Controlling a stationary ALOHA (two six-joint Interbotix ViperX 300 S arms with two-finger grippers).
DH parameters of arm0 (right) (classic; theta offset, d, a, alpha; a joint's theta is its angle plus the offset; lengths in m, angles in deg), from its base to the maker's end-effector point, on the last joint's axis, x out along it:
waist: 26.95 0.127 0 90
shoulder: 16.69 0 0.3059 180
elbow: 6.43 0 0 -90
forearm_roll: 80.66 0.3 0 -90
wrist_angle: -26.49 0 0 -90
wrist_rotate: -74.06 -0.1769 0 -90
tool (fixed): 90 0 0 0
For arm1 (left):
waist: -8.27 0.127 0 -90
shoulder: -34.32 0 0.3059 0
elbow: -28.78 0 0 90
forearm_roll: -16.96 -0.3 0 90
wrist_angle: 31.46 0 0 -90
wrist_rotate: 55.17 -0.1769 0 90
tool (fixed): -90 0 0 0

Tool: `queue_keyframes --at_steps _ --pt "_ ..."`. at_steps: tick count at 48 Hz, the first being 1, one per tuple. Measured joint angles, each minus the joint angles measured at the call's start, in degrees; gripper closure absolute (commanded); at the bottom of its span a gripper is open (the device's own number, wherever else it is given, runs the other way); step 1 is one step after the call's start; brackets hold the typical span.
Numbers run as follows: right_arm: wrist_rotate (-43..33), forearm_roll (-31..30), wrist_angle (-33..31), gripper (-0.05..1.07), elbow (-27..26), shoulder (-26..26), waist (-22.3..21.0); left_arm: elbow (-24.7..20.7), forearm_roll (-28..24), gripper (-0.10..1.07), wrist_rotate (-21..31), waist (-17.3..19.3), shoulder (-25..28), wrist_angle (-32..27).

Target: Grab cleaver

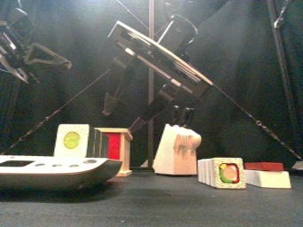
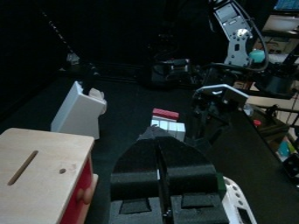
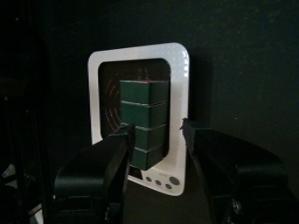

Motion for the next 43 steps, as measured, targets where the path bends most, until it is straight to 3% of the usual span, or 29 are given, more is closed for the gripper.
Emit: queue_keyframes --at_steps 19,33,43 --pt "0.2 -5.1 0.8 0.21 13.0 16.7 0.0 0.0 0.0 1.0 0.0 0.4 0.0 0.0" --pt "0.3 -8.5 -0.4 0.21 15.7 25.0 0.1 0.4 0.0 1.0 0.1 0.4 0.0 0.0" --pt "3.3 -9.2 -8.1 0.21 16.0 26.4 0.6 0.4 0.4 1.0 0.2 0.5 0.0 0.0"
